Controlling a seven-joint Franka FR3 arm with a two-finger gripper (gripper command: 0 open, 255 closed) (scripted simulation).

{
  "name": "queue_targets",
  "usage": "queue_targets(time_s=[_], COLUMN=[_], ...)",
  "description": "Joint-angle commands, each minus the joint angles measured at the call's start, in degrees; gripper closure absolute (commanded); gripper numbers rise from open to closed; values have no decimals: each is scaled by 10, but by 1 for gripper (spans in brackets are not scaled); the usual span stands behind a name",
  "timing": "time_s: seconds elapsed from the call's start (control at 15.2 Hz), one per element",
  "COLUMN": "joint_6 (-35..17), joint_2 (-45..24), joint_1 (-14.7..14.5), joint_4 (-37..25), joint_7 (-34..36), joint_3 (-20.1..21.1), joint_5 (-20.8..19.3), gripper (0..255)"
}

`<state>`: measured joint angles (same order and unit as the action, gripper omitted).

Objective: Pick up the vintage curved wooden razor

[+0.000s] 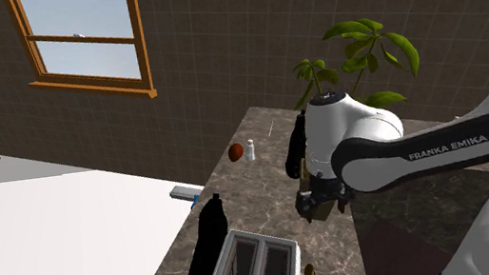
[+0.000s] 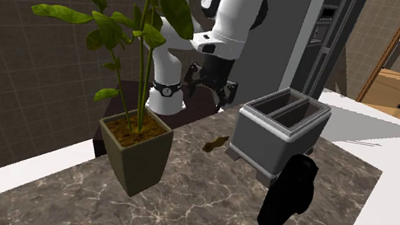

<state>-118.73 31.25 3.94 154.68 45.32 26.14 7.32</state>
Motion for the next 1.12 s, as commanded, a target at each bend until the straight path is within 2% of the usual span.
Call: queue_targets(time_s=[0.0,0.33,0.59,1.06], joint_6=[-29,-101,-157,-210], joint_2=[-41,-165,-287,-361], joint_1=[7,36,62,65], joint_4=[4,-2,-21,-22], joint_7=[48,172,297,354], joint_3=[28,92,128,117], joint_5=[5,-13,-74,-146], gripper=[0,0,0,0])
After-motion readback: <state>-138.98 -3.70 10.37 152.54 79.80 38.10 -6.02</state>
